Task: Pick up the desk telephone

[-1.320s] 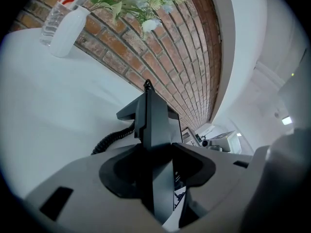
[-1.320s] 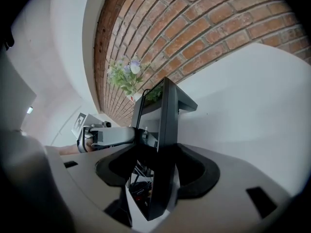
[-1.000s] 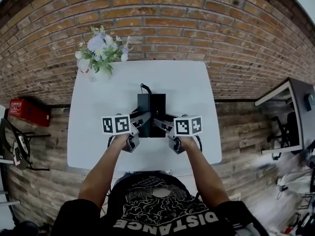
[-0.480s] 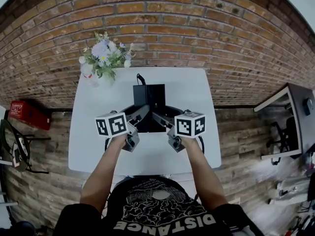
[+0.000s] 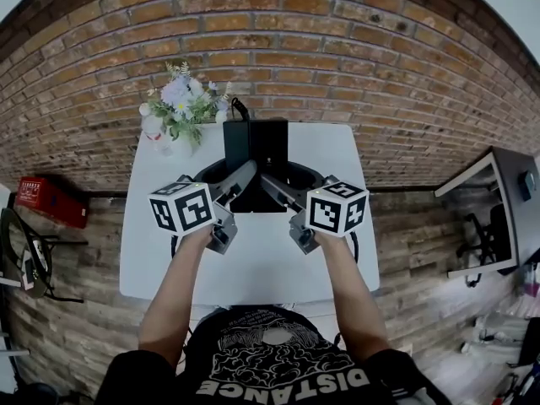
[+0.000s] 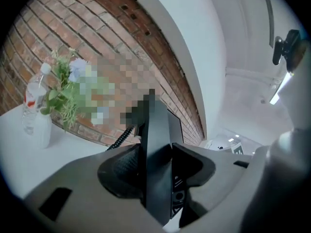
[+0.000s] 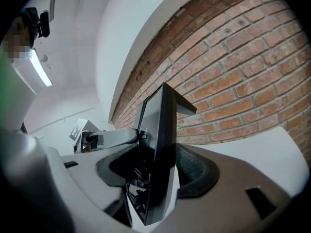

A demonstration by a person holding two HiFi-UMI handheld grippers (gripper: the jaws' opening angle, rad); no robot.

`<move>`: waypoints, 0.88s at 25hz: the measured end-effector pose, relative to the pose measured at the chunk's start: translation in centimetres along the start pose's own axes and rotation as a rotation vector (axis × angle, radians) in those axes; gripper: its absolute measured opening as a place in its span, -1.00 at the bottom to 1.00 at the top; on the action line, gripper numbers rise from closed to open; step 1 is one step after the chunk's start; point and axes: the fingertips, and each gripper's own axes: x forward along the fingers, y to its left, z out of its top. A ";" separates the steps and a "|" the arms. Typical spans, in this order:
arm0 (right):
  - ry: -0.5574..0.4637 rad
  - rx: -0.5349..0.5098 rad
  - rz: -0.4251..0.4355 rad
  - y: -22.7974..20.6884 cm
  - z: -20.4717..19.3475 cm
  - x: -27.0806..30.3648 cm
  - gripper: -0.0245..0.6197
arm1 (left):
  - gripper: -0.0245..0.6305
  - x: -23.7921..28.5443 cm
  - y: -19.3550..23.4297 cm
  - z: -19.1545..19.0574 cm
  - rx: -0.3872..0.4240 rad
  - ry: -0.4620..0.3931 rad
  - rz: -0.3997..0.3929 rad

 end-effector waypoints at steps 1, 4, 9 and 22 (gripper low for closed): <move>-0.011 -0.011 0.003 0.3 0.7 0.0 -0.18 | -0.33 -0.1 -0.4 0.6 0.010 -0.008 -0.004; -0.043 -0.046 0.010 1.2 2.5 -0.2 -0.18 | -0.33 -0.4 -1.4 2.4 0.032 -0.034 -0.015; -0.096 -0.095 0.024 2.7 5.2 -0.7 -0.18 | -0.32 -0.9 -3.3 5.0 0.098 -0.075 -0.029; -0.244 -0.255 0.046 6.9 10.9 -2.6 -0.17 | -0.32 -3.0 -8.3 10.2 0.256 -0.187 -0.078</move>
